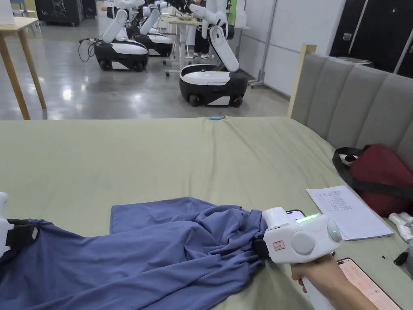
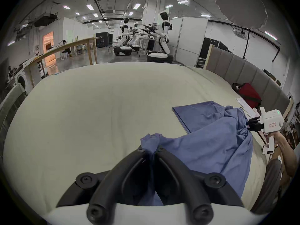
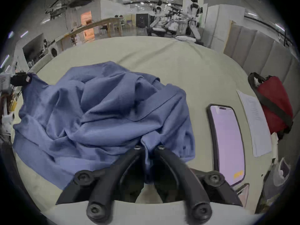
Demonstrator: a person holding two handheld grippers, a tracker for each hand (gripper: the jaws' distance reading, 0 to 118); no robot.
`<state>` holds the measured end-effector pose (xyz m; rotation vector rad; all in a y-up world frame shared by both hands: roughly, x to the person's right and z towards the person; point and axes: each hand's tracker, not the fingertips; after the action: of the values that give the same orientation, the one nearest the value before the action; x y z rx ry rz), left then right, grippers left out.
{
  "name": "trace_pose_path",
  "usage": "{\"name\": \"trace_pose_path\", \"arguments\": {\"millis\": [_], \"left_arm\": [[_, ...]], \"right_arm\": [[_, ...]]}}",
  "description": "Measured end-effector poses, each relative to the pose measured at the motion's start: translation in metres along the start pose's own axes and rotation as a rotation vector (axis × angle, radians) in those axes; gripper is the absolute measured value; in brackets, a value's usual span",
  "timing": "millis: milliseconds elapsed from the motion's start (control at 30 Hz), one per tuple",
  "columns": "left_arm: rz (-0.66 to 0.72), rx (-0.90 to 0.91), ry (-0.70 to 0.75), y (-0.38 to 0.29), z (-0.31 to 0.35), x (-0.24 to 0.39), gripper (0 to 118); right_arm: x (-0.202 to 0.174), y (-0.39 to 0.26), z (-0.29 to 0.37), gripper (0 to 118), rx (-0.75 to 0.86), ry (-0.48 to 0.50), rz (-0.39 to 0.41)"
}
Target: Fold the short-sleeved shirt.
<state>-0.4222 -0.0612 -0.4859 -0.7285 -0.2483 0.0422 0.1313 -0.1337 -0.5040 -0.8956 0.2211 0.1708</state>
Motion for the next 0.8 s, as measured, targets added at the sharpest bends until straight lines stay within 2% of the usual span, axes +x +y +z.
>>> {"name": "trace_pose_path", "arguments": {"millis": [67, 133, 233, 300, 400, 533, 667, 733, 800], "left_arm": [[0.008, 0.003, 0.004, -0.001, 0.002, 0.0, 2], [0.019, 0.047, 0.003, -0.001, 0.009, -0.001, 2], [0.042, 0.146, -0.045, 0.007, 0.036, -0.001, 2], [0.033, 0.196, -0.067, 0.02, 0.057, 0.0, 2], [-0.007, 0.306, -0.061, 0.05, 0.096, 0.005, 2], [0.018, 0.471, -0.063, 0.097, 0.153, 0.003, 2], [0.094, 0.563, 0.008, 0.148, 0.184, -0.011, 2], [0.063, 0.582, 0.035, 0.181, 0.193, -0.019, 2], [0.06, 0.607, 0.048, 0.212, 0.195, -0.024, 2]], "right_arm": [[-0.006, 0.003, 0.007, 10, 0.007, -0.029, 0.046], [-0.008, 0.005, 0.025, 10, 0.068, 0.003, 0.037], [-0.015, 0.014, 0.067, 10, 0.257, 0.054, -0.052], [-0.021, 0.029, 0.1, 10, 0.39, 0.108, -0.082], [-0.039, 0.062, 0.151, 10, 0.563, 0.102, -0.039], [-0.062, 0.117, 0.214, 10, 0.755, 0.139, -0.005], [-0.084, 0.184, 0.248, 10, 0.821, 0.07, 0.074], [-0.093, 0.222, 0.259, 10, 0.841, 0.044, 0.088], [-0.096, 0.26, 0.266, 10, 0.859, 0.015, 0.069]]}}
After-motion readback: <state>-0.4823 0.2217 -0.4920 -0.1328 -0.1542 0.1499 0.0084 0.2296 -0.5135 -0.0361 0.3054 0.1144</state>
